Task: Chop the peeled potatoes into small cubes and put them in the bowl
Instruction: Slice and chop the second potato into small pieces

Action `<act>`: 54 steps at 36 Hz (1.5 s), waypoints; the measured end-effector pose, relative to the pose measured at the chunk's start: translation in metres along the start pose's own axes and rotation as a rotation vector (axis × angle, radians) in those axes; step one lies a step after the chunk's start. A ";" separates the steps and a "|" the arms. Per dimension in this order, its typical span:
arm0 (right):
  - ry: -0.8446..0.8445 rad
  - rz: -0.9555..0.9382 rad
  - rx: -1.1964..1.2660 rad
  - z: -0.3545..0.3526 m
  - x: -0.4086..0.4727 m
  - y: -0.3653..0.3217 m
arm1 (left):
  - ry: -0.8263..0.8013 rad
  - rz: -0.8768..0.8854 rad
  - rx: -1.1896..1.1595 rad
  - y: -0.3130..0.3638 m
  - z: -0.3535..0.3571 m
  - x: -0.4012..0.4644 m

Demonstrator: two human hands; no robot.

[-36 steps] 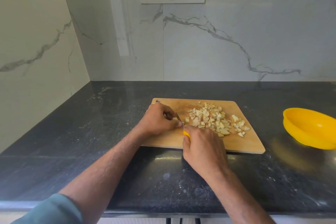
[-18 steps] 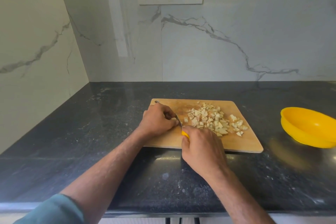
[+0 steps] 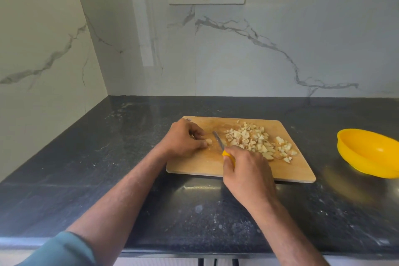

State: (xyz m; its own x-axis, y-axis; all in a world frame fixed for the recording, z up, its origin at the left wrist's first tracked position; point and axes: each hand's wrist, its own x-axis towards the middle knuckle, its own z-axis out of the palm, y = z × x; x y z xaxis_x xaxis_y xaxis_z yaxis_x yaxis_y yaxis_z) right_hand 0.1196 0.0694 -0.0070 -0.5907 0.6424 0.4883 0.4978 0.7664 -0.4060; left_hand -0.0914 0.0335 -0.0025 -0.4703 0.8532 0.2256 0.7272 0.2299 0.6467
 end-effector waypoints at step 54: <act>-0.108 -0.096 -0.055 0.001 0.001 -0.012 | 0.055 -0.041 0.012 0.001 0.012 0.004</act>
State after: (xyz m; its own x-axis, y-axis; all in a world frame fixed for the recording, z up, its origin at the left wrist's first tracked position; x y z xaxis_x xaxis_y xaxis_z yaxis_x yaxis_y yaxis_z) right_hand 0.1120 0.0607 -0.0025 -0.7004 0.5653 0.4357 0.4683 0.8247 -0.3171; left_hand -0.0865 0.0430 -0.0095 -0.5266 0.8158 0.2389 0.7124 0.2702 0.6477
